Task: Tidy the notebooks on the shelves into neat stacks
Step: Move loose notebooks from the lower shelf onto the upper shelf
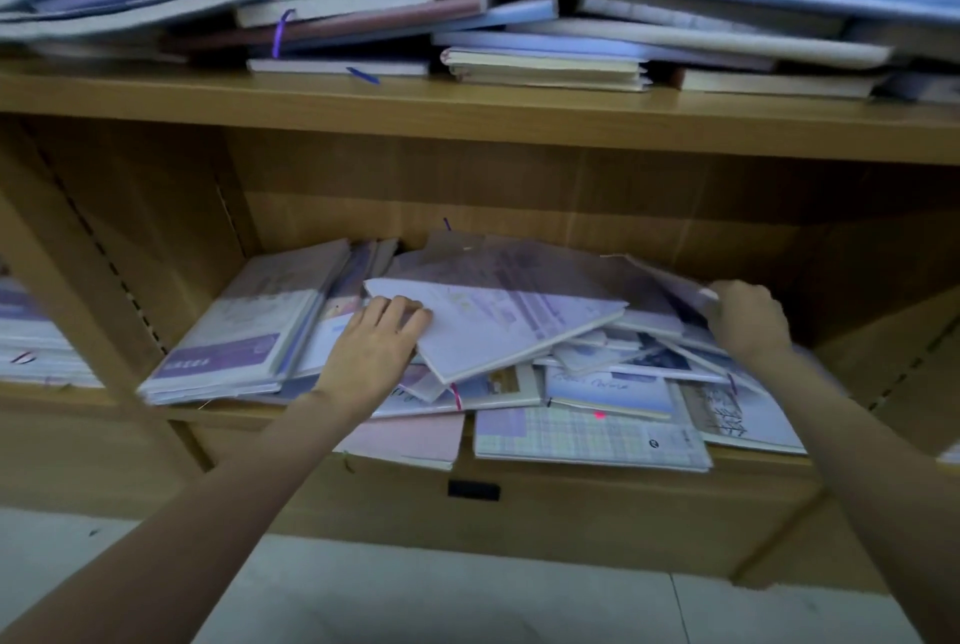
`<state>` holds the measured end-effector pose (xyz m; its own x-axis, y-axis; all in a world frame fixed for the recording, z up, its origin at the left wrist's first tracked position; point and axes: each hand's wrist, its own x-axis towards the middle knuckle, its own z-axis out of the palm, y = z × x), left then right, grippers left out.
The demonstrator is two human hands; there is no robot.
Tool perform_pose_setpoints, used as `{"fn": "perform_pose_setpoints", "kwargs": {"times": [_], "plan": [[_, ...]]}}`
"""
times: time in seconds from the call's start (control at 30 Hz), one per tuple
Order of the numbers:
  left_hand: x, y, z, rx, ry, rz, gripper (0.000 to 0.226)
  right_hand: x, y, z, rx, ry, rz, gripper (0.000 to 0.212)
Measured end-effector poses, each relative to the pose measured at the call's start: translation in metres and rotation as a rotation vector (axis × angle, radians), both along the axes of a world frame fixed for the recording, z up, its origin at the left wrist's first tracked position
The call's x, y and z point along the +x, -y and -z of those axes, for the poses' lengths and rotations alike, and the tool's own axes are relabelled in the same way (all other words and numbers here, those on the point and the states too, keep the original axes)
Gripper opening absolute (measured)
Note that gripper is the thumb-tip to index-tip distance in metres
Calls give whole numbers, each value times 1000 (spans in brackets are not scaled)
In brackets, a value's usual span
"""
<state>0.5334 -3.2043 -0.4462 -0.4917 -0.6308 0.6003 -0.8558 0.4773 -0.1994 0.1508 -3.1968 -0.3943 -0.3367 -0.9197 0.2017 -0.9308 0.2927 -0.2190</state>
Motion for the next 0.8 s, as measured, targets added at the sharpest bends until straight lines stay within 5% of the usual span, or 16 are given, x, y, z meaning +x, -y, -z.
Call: {"fn": "perform_pose_setpoints", "kwargs": {"times": [0.13, 0.23, 0.33, 0.4, 0.47, 0.6, 0.73, 0.8], "plan": [[-8, -5, -2, 25, -16, 1, 61, 18, -17, -40, -347, 87, -5, 19], [-14, -12, -6, 129, -140, -6, 61, 59, -28, -63, -456, 33, -242, 15], [-16, -20, -11, 213, -336, -69, 71, 113, -30, -45, -288, -70, -503, 35], [-13, -23, -13, 203, -334, -102, 83, 143, -33, -17, -67, -197, -682, 46], [-7, -23, -16, 200, -272, -112, 86, 158, -40, 0, -58, -200, -773, 52], [-4, -18, -22, 285, -201, -46, 73, 161, -47, 1, -126, -67, -870, 50], [-5, -18, -18, 289, -181, -45, 55, 152, -58, 1, 211, 81, -872, 57], [-8, -19, -14, 205, -167, -44, 52, 143, -67, 8, 165, 382, -717, 60]]}}
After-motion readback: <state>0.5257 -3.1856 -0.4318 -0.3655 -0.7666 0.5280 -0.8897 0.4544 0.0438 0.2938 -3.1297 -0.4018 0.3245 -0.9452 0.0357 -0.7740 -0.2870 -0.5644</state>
